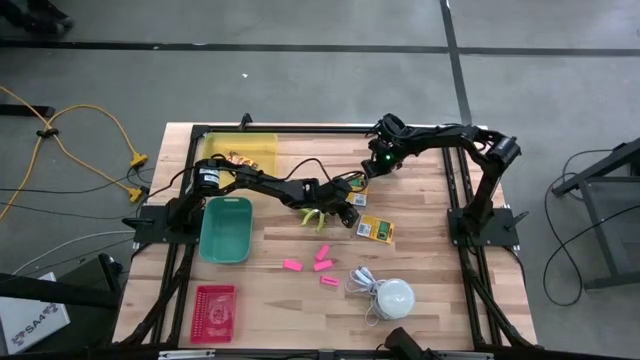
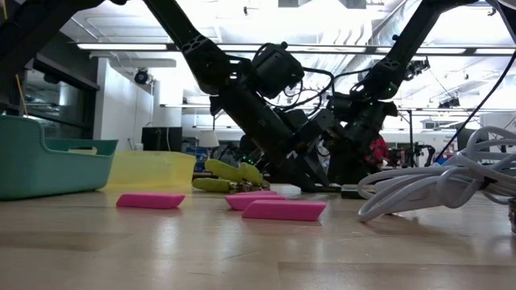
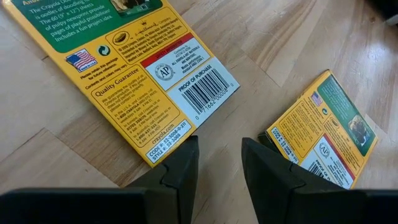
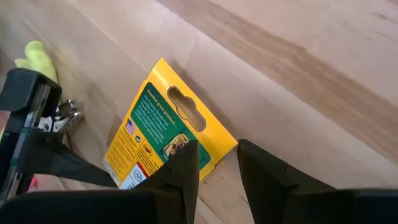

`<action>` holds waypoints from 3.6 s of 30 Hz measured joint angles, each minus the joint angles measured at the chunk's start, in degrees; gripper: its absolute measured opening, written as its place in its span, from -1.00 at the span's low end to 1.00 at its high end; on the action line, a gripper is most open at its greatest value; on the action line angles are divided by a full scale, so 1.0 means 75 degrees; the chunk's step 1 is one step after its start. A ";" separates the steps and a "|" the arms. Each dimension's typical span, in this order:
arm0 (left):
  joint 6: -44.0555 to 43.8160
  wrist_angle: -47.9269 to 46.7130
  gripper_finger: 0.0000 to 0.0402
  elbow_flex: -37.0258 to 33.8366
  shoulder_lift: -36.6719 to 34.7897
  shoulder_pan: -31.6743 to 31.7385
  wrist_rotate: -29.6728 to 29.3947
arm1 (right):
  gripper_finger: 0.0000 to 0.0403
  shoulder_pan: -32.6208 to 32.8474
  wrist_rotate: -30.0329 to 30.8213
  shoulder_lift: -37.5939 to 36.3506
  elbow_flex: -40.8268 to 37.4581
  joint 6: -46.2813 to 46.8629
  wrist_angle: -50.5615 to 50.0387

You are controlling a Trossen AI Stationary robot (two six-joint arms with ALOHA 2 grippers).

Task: Pick & Place School Supplies
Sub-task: Put the top yellow crayon box into the yellow bin

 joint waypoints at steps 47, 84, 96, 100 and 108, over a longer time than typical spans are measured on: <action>0.0012 -0.0038 -0.40 0.0003 0.0000 -0.0006 0.0192 | -0.98 -0.0050 -0.0356 0.0012 0.0000 -0.0540 0.0036; 0.0009 -0.0076 -0.40 0.0003 0.0000 -0.0003 0.0169 | -0.50 0.0050 -0.0323 0.0012 0.0003 -0.0295 0.0046; 0.0061 -0.0076 -0.40 0.0003 0.0000 -0.0003 0.0172 | -0.50 0.0157 -0.0603 0.0012 0.0017 -0.0238 0.0000; 0.0061 -0.0076 -0.40 0.0002 0.0000 0.0000 0.0172 | -0.50 0.0157 -0.0537 0.0012 0.0017 -0.0139 0.0028; 0.0055 -0.0077 -0.40 0.0000 0.0000 -0.0015 0.0161 | -0.50 0.0246 -0.0113 0.0058 0.0020 0.0396 0.0307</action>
